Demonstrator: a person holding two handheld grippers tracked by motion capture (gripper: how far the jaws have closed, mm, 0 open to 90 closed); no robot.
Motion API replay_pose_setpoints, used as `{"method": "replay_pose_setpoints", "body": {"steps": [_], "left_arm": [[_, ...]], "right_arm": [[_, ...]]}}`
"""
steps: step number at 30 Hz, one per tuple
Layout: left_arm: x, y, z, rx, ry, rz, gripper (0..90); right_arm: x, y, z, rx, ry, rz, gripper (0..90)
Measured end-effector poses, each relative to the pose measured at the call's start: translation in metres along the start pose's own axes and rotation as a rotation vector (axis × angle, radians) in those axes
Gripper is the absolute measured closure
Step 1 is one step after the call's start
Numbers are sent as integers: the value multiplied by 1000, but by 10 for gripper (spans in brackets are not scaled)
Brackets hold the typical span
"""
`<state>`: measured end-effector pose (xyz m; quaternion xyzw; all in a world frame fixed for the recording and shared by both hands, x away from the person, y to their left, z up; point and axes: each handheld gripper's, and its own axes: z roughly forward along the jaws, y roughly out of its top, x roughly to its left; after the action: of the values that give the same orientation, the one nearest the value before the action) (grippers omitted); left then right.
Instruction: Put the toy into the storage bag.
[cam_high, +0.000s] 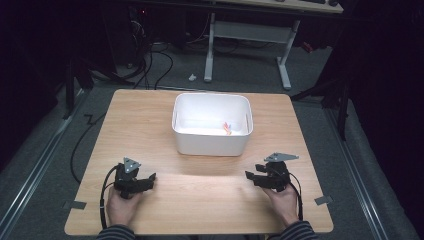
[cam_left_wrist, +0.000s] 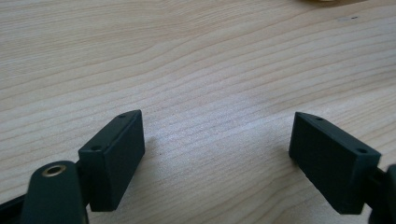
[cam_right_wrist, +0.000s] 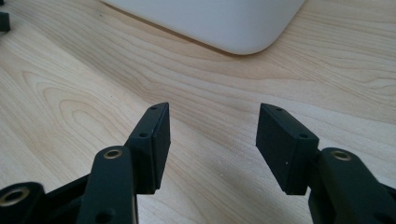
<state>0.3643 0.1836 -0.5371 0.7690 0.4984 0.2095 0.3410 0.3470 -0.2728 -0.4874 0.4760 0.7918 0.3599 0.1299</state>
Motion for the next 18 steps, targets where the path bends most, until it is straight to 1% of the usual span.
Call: {"method": "replay_pose_setpoints", "body": {"steps": [3, 4, 7, 10, 12, 13, 15, 18], "left_arm": [[0, 0, 0, 0, 0, 1, 186], [0, 0, 0, 0, 0, 0, 186], [0, 0, 0, 0, 0, 0, 186], [0, 0, 0, 0, 0, 0, 186], [0, 0, 0, 0, 0, 0, 186], [0, 0, 0, 0, 0, 0, 186], [0, 0, 0, 0, 0, 0, 186], [0, 0, 0, 0, 0, 0, 186]], "right_arm": [[1, -1, 5, 10, -8, 9, 440], [1, -2, 7, 14, -6, 3, 439], [2, -4, 12, 27, -18, -5, 432], [2, -6, 18, 36, -25, -4, 427], [4, -7, 21, 37, -36, -7, 426], [4, -8, 22, 37, -44, -17, 426], [5, -9, 26, 34, -70, -30, 422], [5, -12, 31, 27, -95, -41, 419]]}}
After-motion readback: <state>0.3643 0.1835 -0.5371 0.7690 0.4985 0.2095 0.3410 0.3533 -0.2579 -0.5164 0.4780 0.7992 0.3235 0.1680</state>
